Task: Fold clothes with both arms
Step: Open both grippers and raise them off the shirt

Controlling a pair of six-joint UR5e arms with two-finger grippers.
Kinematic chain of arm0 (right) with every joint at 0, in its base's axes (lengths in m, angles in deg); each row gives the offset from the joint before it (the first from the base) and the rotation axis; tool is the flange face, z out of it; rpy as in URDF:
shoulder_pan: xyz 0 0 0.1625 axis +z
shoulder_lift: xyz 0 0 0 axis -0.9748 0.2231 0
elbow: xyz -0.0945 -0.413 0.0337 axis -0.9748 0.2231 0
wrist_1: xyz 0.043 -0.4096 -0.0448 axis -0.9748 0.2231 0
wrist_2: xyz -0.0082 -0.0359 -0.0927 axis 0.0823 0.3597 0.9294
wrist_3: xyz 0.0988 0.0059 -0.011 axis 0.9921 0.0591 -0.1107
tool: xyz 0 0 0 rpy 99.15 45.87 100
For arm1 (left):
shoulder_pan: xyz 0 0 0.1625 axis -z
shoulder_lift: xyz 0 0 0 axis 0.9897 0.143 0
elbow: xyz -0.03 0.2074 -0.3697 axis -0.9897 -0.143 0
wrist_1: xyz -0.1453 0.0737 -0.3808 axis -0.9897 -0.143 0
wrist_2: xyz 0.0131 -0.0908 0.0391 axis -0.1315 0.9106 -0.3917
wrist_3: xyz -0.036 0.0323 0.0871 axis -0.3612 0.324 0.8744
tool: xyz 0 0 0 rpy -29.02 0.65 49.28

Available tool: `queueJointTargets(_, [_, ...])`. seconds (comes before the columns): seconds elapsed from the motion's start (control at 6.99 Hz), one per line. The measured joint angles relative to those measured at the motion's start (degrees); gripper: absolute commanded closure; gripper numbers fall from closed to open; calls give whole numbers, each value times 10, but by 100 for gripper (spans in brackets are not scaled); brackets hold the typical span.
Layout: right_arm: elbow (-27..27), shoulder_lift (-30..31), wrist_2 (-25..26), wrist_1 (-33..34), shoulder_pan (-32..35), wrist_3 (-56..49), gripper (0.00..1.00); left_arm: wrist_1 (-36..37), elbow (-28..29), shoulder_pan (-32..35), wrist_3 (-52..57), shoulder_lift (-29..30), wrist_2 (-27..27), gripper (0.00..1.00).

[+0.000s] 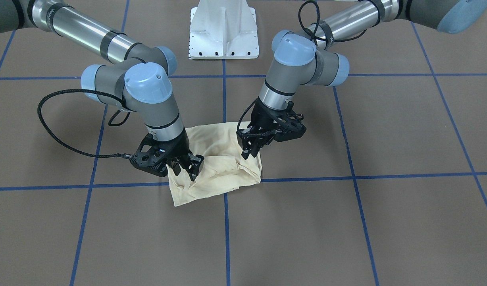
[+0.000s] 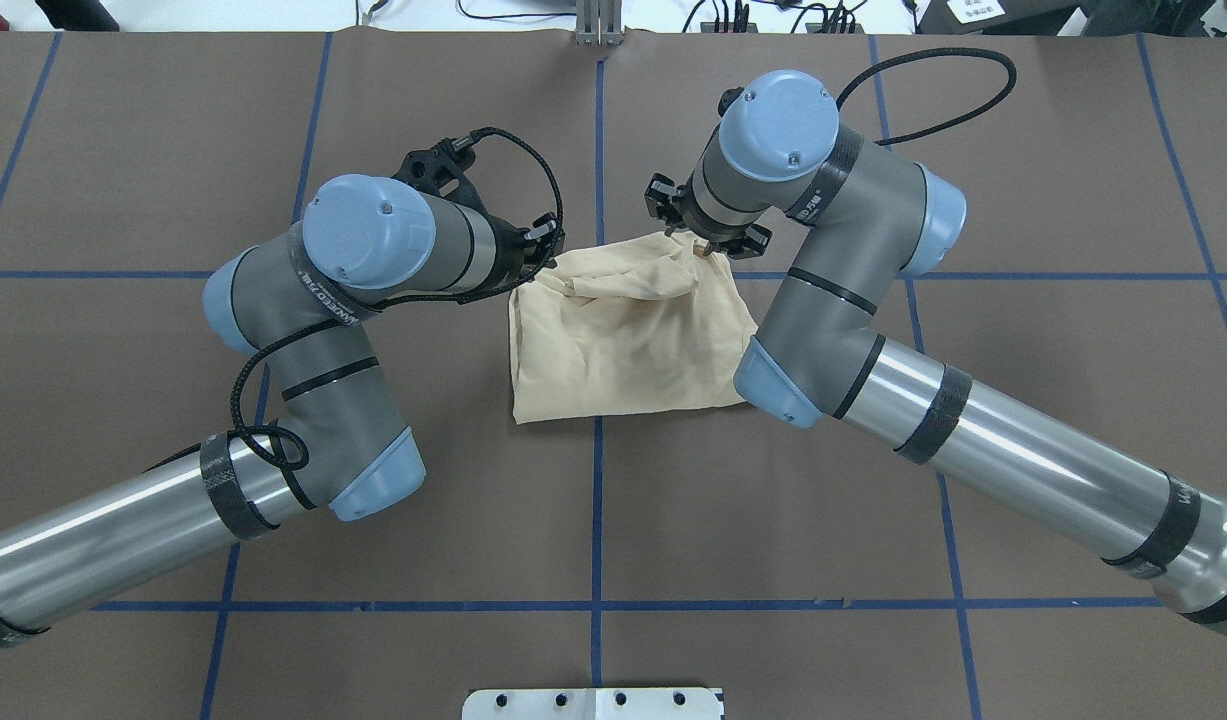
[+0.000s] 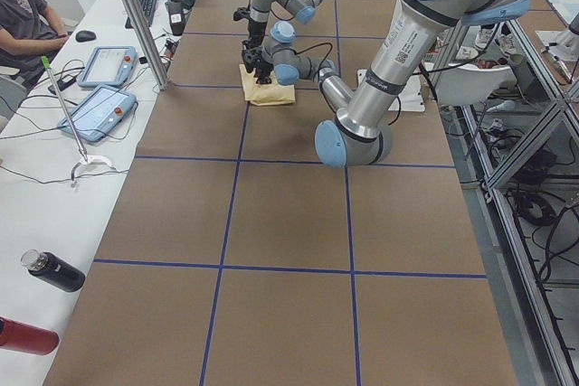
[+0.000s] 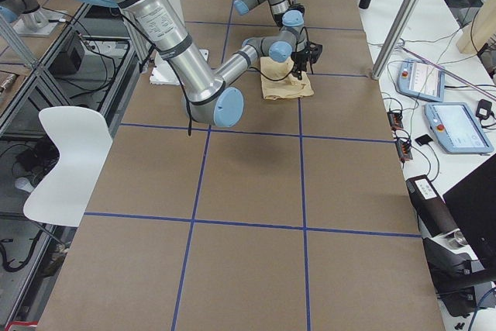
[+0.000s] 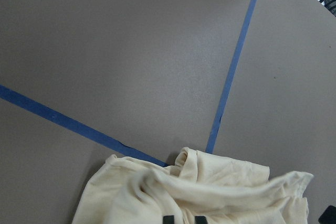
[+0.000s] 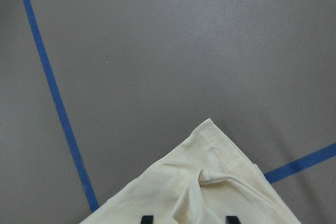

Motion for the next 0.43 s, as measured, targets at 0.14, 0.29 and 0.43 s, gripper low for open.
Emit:
queueJointTargets(0.14, [1, 2, -18, -15, 8, -3, 1, 3, 0, 16, 10, -2, 8, 20])
queueJointTargets(0.29, [-3, 1, -26, -21, 10, -13, 1, 9, 0, 32, 28, -4, 19, 18])
queueJointTargets(0.43, [-9, 1, -27, -22, 6, -27, 1, 15, -2, 45, 41, -8, 27, 16])
